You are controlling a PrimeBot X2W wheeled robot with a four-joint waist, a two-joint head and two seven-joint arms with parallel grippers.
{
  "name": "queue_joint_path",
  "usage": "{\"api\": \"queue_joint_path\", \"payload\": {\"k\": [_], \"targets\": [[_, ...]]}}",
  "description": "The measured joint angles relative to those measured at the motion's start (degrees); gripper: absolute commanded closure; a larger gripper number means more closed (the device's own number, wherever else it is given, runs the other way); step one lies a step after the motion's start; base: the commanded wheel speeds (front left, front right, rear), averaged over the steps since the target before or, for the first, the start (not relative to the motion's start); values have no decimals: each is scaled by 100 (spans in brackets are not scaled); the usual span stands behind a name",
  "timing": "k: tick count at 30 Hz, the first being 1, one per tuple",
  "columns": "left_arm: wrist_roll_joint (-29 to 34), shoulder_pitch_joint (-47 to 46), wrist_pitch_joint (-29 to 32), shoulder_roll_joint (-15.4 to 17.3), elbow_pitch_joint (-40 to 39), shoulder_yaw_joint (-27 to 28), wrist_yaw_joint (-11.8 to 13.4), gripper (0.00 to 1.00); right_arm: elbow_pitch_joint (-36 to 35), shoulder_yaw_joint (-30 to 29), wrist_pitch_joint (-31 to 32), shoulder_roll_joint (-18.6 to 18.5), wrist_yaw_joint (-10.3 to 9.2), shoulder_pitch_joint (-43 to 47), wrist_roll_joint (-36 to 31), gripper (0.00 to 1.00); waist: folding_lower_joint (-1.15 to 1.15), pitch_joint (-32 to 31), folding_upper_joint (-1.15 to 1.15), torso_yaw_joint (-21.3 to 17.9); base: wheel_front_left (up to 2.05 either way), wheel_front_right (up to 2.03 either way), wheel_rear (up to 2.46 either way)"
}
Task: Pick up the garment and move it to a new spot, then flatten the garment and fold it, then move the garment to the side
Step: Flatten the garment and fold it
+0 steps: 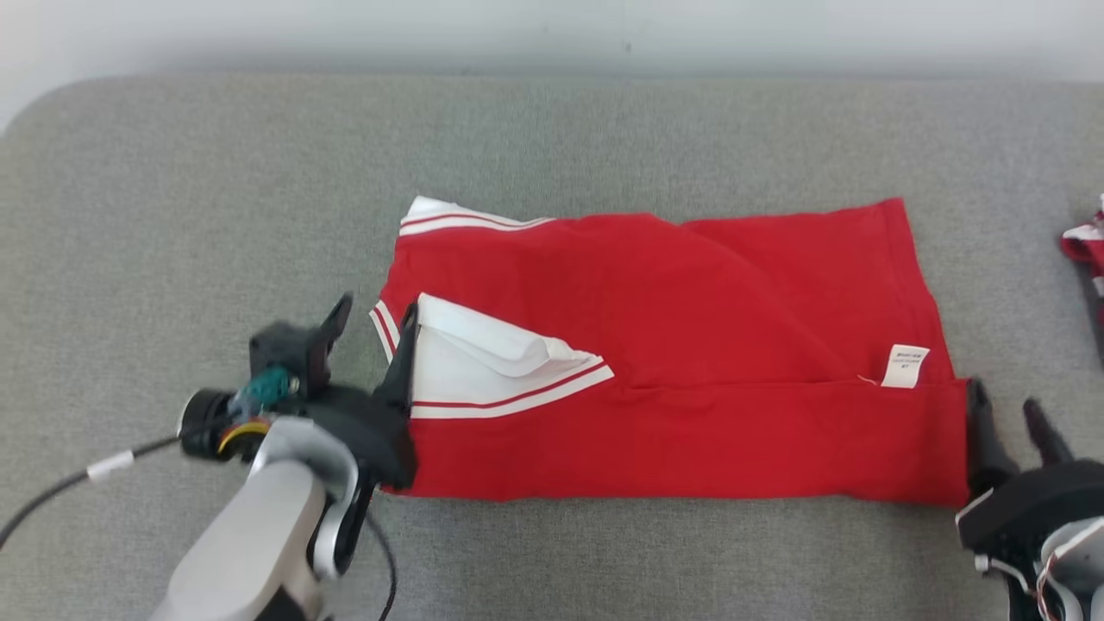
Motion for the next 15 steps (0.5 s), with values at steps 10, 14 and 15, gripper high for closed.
{"api": "queue_joint_path", "payload": {"k": [10,14,15], "targets": [[-78,1284,765,501,-1091,-158,510,0,-559,-154,760,3,0,463,51,0,-1,-295,-1,3,0,0,0],[-140,1597,1134,564,-1551,-204,788,0,-521,-158,889,8,0,427,-23,0,0,-228,-1,13,0,0,0],[-166,1644,1213,572,-1629,-208,840,0,-489,-189,917,8,0,391,-63,0,-1,-210,-1,17,0,0,0]]}}
